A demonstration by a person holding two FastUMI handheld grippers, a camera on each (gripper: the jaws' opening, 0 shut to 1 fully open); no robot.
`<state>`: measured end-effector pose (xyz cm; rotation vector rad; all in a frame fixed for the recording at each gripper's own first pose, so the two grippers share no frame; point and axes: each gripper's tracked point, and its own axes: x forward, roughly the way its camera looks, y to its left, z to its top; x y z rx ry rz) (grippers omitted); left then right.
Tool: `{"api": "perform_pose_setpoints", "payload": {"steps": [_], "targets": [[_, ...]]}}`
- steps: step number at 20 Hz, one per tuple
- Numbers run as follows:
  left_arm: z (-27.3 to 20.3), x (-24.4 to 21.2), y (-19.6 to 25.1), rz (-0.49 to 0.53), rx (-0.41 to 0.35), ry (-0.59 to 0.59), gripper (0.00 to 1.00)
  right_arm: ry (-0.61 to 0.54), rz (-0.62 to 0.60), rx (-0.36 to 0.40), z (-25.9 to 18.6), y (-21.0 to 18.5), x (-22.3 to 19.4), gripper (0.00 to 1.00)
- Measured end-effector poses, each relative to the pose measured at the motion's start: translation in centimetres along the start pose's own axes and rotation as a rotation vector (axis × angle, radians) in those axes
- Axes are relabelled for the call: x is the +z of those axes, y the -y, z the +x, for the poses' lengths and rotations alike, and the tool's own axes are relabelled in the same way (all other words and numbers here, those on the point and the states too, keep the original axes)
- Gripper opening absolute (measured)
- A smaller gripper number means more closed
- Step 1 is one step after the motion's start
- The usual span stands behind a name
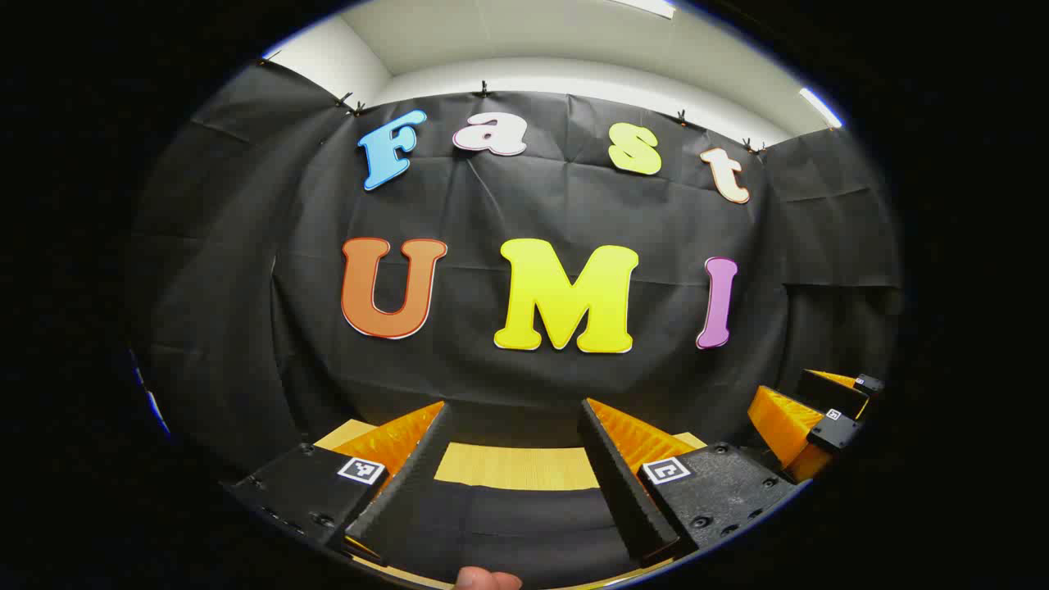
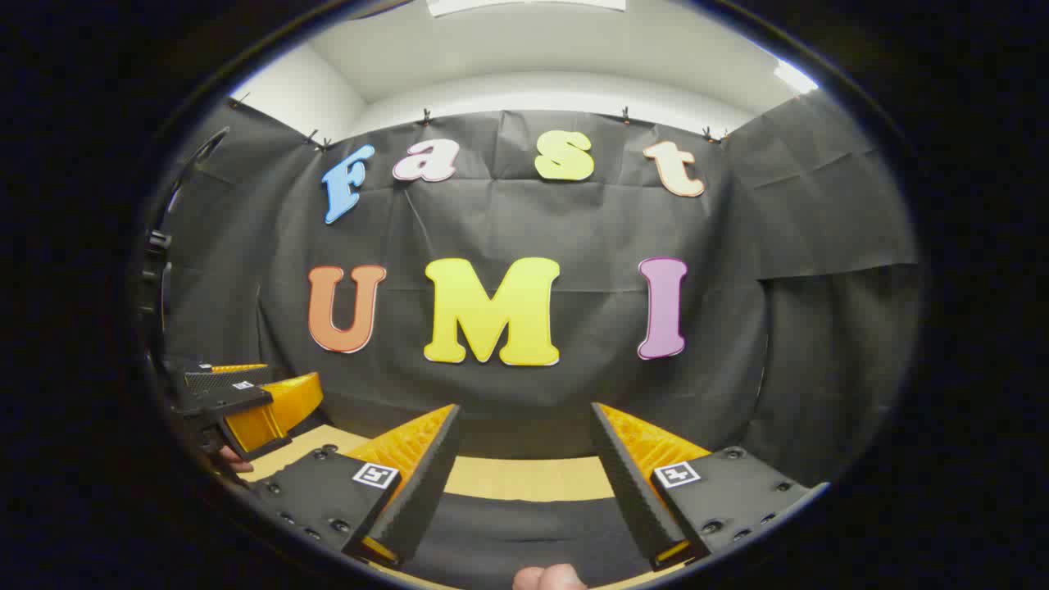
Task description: Grasp the waist and the cuffs of the jeans and fold them to make the two legs overlap; first hold the waist and fold one-third of the jeans toward the cuffs, then hold the cuffs and fold the remaining one-third in the same direction to finish folding.
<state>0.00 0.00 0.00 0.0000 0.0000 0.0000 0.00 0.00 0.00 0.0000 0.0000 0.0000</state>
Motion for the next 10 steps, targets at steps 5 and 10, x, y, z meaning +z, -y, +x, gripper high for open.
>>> {"api": "perform_pose_setpoints", "payload": {"steps": [5,10], "targets": [[0.0,0.5,-1.3,0.05,0.03,0.013,0.98,-0.006,0.006,0.013,0.2,-0.5,-0.3,0.96],[-0.1,0.4,-1.4,0.065,0.026,0.016,0.98,-0.009,-0.002,0.025,0.4,-0.9,-0.4,0.96]]}}
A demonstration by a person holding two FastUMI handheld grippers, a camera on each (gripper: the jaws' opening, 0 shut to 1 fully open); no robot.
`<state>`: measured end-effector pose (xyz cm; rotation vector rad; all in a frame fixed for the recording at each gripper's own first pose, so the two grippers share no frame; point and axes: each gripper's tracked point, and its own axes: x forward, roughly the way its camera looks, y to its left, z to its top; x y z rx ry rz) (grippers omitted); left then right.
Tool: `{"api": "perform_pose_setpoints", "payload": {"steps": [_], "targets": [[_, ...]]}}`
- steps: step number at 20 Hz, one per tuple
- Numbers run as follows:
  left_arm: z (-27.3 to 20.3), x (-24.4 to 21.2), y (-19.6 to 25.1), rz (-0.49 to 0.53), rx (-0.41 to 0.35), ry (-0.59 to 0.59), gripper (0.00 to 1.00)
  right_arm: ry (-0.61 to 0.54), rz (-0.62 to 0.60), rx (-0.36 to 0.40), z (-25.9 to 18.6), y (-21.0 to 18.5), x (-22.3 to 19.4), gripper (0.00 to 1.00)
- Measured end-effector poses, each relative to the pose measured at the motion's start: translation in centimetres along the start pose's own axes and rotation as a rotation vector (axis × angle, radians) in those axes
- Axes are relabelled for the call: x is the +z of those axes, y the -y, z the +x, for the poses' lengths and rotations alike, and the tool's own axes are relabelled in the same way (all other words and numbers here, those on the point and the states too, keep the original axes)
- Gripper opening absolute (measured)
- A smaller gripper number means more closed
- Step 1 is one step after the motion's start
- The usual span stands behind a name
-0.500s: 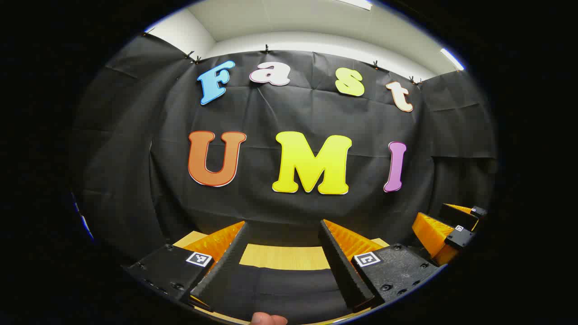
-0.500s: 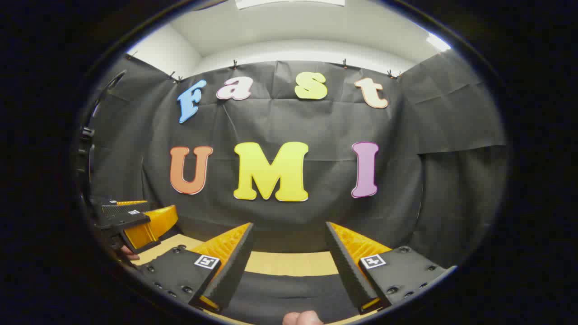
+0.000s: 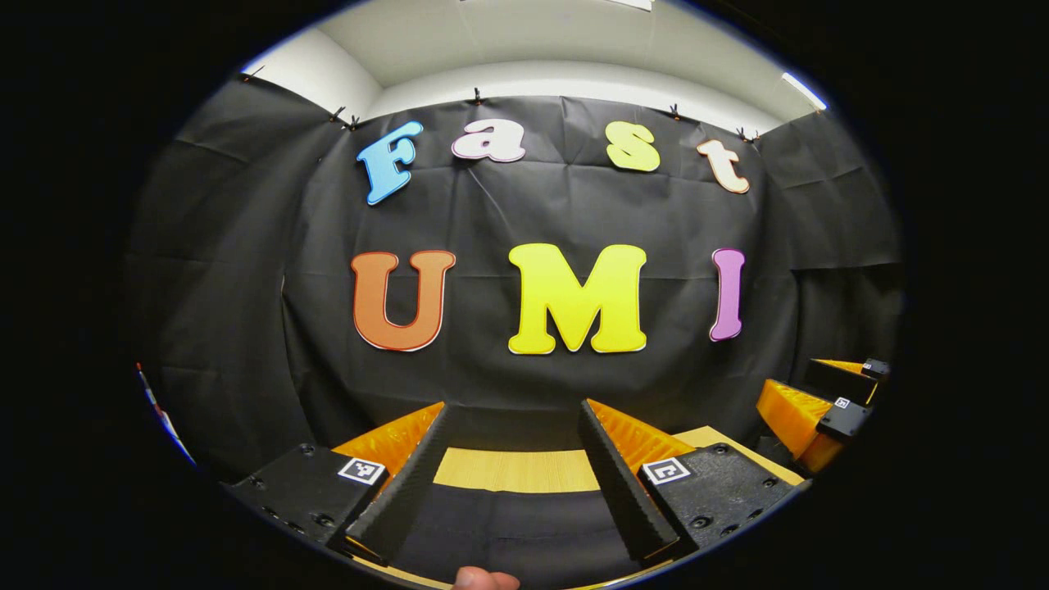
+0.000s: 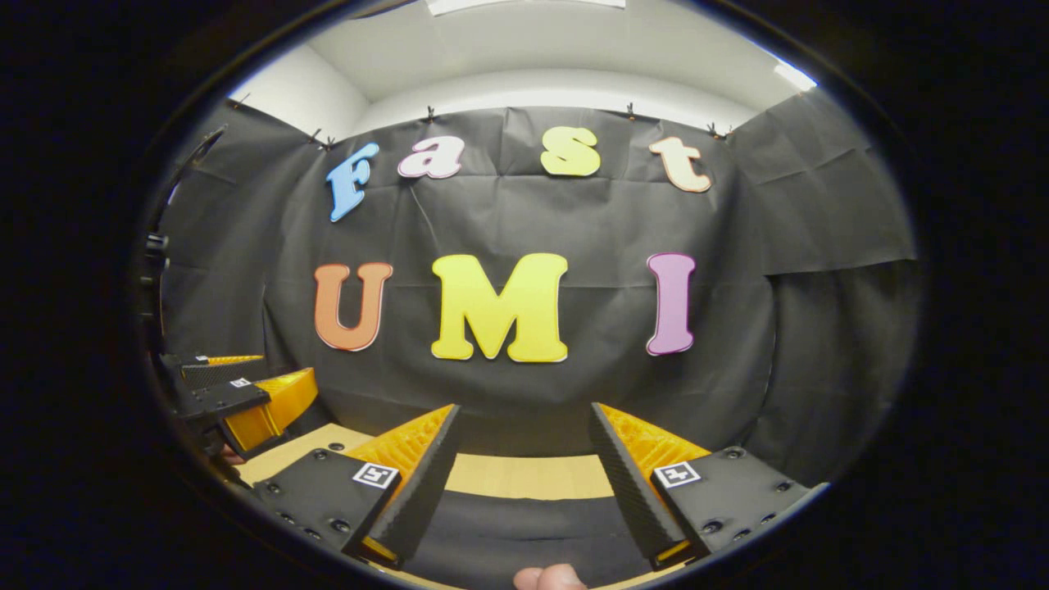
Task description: Grasp the waist and the cuffs of the jeans and fold them to make the two legs overlap; first hold the waist and fold one-third of the jeans toward the cuffs, then hold the cuffs and fold the remaining one-third in the same direction to finish folding.
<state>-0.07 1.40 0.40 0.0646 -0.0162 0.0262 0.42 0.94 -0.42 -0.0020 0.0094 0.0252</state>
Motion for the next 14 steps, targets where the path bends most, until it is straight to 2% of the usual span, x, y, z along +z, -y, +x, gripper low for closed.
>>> {"api": "perform_pose_setpoints", "payload": {"steps": [7,14], "targets": [[0.1,-0.8,-0.4,-0.015,0.011,-0.025,0.98,-0.02,0.009,0.016,0.0,0.3,-0.7,0.96],[0.5,-2.0,-0.5,-0.017,0.021,-0.05,0.98,-0.039,-0.005,-0.004,0.4,2.3,-1.6,0.96]]}}
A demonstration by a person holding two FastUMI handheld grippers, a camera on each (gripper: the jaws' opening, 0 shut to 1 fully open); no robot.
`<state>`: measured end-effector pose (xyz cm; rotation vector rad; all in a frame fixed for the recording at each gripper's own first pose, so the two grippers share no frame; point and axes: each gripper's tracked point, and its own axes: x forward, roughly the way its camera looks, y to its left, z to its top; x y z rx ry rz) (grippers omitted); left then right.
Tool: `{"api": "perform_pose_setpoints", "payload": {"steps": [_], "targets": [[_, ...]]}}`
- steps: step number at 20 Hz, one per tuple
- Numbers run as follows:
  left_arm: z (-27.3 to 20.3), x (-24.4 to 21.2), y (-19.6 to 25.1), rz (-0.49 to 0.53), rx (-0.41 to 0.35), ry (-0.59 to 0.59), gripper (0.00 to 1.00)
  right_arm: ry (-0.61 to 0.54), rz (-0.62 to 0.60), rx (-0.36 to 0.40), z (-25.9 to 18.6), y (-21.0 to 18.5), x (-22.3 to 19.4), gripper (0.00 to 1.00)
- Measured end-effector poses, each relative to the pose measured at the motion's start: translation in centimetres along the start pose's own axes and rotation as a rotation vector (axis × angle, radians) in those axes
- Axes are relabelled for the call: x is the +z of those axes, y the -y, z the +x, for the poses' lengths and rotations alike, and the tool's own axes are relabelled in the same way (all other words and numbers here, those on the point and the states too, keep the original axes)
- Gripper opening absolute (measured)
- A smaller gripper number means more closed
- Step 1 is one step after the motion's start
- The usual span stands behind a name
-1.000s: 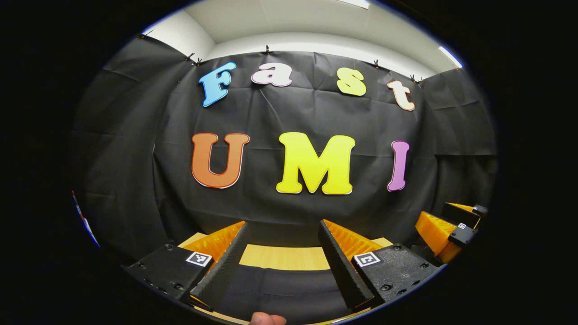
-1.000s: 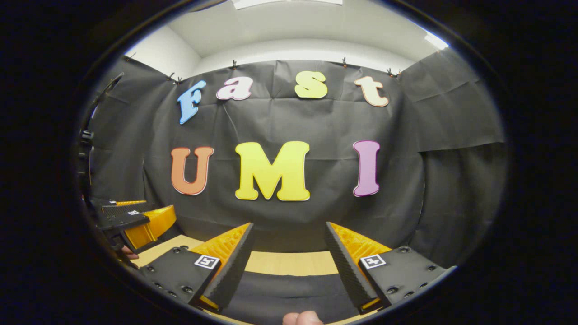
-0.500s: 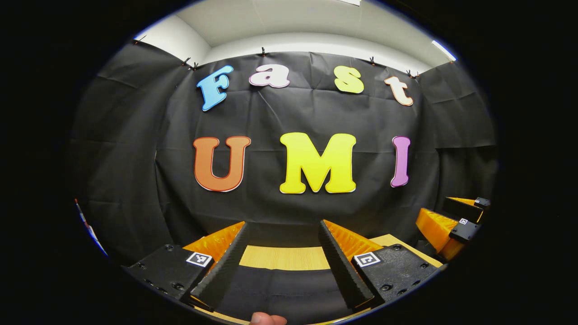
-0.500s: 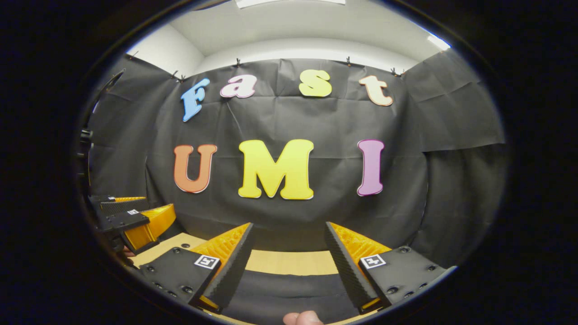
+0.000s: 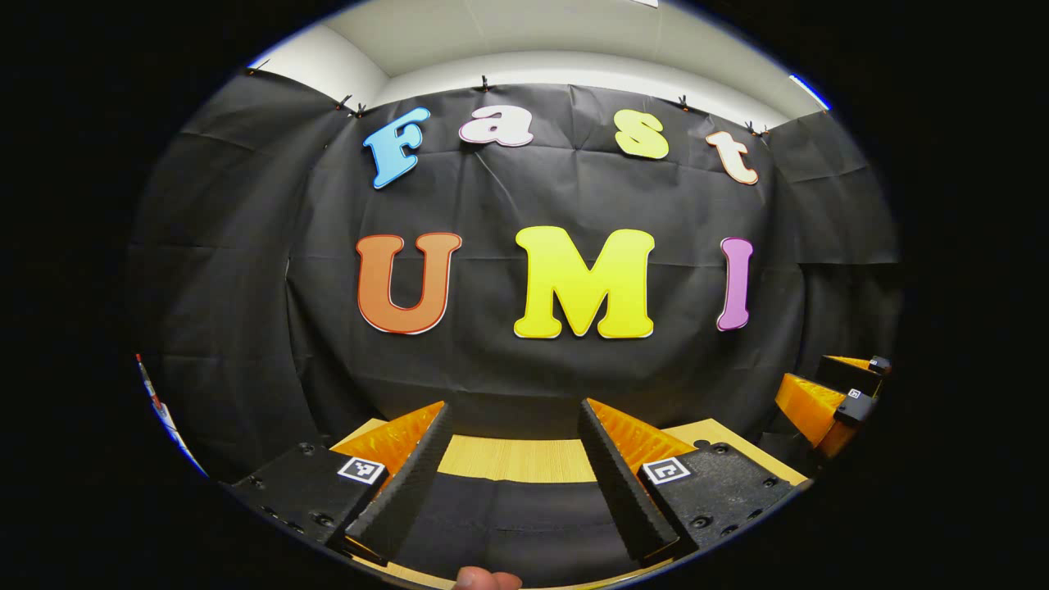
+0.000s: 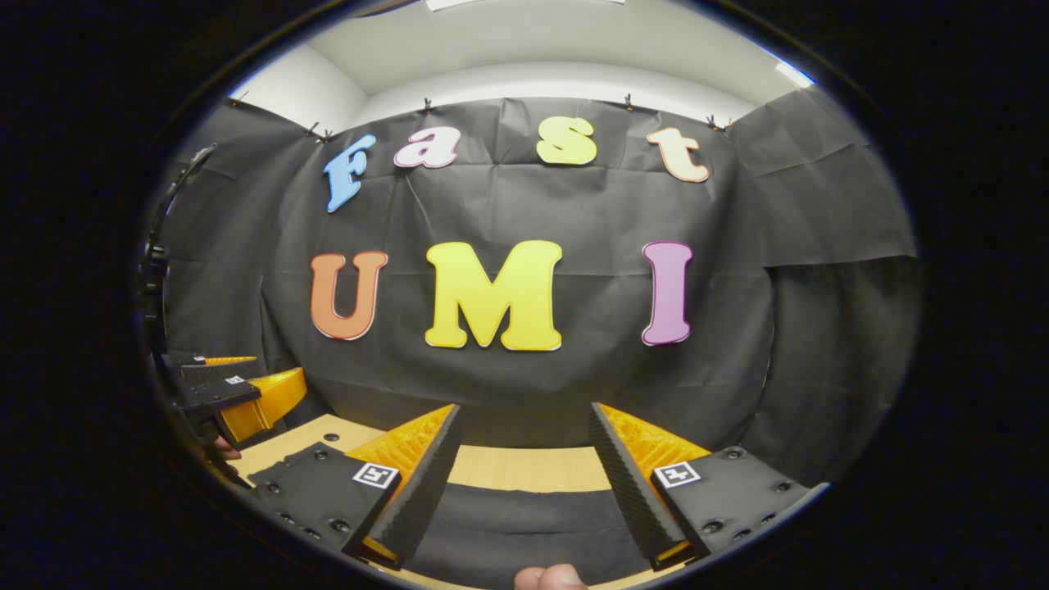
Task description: Grasp the waist and the cuffs of the jeans and fold them to make the two legs overlap; first hold the waist and fold one-third of the jeans toward the cuffs, then hold the cuffs and fold the remaining one-third in the same direction to finish folding.
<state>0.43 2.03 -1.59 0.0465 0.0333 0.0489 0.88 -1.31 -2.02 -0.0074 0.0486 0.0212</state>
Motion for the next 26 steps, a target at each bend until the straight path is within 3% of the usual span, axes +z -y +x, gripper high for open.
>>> {"api": "perform_pose_setpoints", "payload": {"steps": [7,14,20,24,25,26], "targets": [[-0.2,-2.5,-1.1,-0.016,0.06,-0.082,0.98,-0.054,-0.016,0.002,0.8,5.4,-2.6,0.96],[-3.5,-8.2,-9.2,-0.125,0.331,-0.244,0.98,-0.2,0.012,-0.043,0.8,15.1,-8.4,0.96],[-6.7,-19.7,-16.4,-0.472,0.528,-0.515,0.99,-0.553,0.209,-0.096,-1.6,19.0,-18.2,0.97],[-8.0,-26.5,-18.8,-0.822,0.663,-0.694,0.99,-0.703,0.351,-0.198,-3.2,21.0,-23.2,1.0],[-8.1,-27.8,-18.7,-0.91,0.688,-0.717,0.99,-0.724,0.391,-0.227,-3.5,21.5,-24.1,0.93],[-8.0,-28.7,-18.8,-0.984,0.713,-0.734,0.99,-0.745,0.426,-0.255,-3.7,21.9,-24.9,0.98]]}}
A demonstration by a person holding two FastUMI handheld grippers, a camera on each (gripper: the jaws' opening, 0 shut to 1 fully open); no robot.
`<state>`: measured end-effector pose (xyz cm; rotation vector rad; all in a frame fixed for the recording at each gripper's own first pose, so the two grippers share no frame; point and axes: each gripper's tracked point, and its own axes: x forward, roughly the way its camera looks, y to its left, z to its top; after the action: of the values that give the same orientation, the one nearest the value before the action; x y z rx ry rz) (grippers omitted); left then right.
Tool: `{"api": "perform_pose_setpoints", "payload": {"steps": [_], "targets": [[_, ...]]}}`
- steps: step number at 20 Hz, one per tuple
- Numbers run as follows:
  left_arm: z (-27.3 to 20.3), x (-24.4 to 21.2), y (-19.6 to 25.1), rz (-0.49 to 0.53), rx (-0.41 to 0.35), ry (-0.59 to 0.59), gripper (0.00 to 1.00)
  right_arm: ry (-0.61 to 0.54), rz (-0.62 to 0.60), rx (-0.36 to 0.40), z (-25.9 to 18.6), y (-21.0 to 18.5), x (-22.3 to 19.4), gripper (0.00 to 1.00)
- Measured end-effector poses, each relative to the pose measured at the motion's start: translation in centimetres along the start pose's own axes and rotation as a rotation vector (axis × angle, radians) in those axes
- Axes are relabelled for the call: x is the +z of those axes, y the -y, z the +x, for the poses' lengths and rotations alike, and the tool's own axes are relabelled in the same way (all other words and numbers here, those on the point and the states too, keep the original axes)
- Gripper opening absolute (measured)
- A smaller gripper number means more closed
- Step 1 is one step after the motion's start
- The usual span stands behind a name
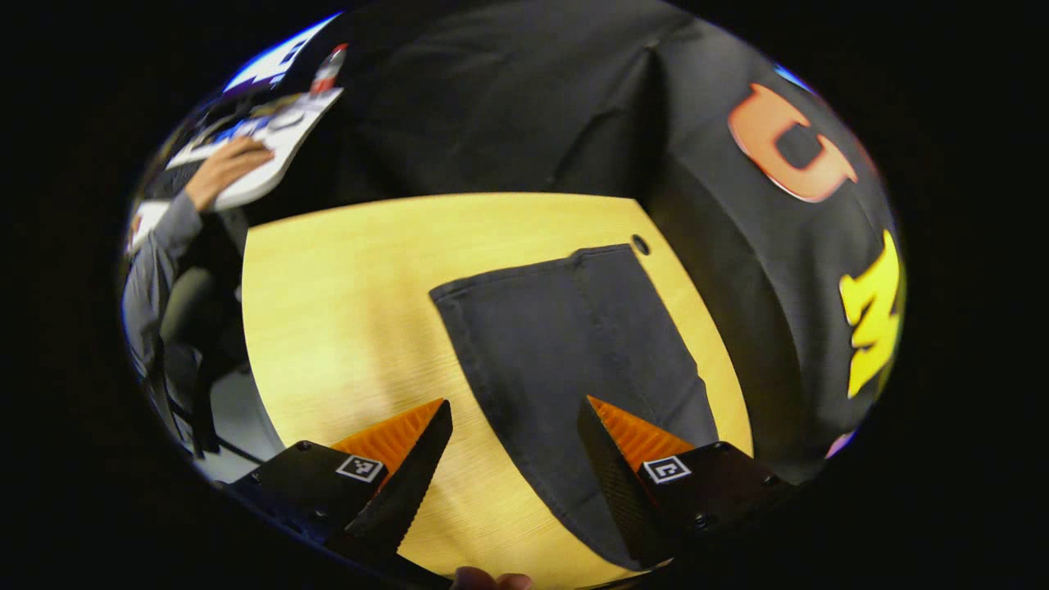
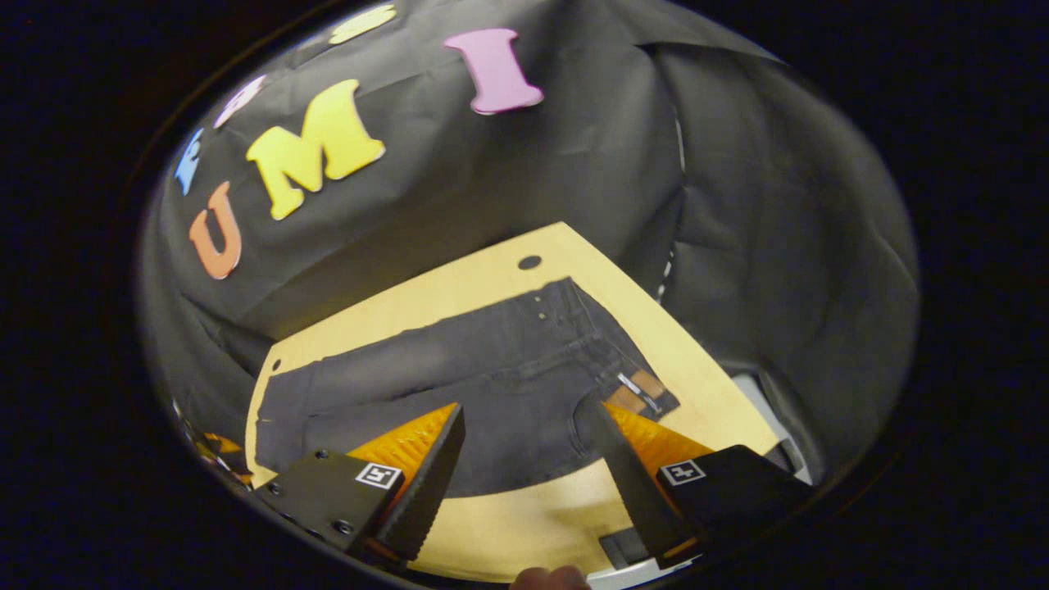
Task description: Grasp the waist and the cuffs of the jeans and fold them to make the two legs overlap; first hold the waist and fold one-third of the jeans toward the cuffs, then hold the cuffs and fold the remaining one-third in the same direction to finish folding.
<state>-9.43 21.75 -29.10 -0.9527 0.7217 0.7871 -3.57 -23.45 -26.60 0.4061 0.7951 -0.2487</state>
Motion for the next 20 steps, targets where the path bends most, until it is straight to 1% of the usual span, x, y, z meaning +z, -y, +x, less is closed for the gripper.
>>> {"api": "perform_pose_setpoints", "payload": {"steps": [2,3,4,5,6,7,8,10,13,15,17,20], "targets": [[-0.5,0.3,0.4,-0.103,0.011,-0.048,0.99,-0.022,0.058,-0.037,0.4,1.2,-0.6,0.98],[-0.6,0.6,0.4,-0.121,0.031,-0.066,1.0,-0.029,0.079,-0.052,0.6,1.9,-0.6,0.98],[-0.5,0.7,0.3,-0.117,0.048,-0.074,0.99,-0.038,0.1,-0.066,0.8,2.5,-0.7,0.98],[-0.2,1.0,0.0,-0.094,0.073,-0.071,0.99,-0.045,0.12,-0.076,0.9,2.9,-0.5,0.93],[0.9,1.3,-0.2,-0.068,0.103,-0.078,0.99,-0.057,0.14,-0.088,1.3,3.5,-0.5,0.98],[1.5,1.4,-0.3,-0.043,0.117,-0.09,0.99,-0.071,0.157,-0.1,1.7,3.9,-0.6,0.93],[2.0,1.6,-0.8,-0.026,0.13,-0.096,0.98,-0.079,0.167,-0.111,2.0,4.4,-0.5,0.98],[2.5,2.2,-0.1,0.009,0.109,-0.09,0.98,-0.073,0.166,-0.136,2.8,5.4,0.0,0.98],[2.8,2.4,0.0,0.021,0.114,-0.085,0.98,-0.043,0.194,-0.156,3.6,6.0,1.1,0.98],[3.0,2.4,0.0,0.024,0.121,-0.085,0.98,-0.026,0.179,-0.161,4.5,6.5,1.6,0.98],[3.2,2.6,0.2,0.03,0.111,-0.077,0.98,-0.03,0.18,-0.156,4.9,6.8,1.4,0.98],[3.0,2.9,0.1,0.027,0.11,-0.065,0.98,-0.047,0.217,-0.166,5.6,8.1,0.5,0.98]]}}
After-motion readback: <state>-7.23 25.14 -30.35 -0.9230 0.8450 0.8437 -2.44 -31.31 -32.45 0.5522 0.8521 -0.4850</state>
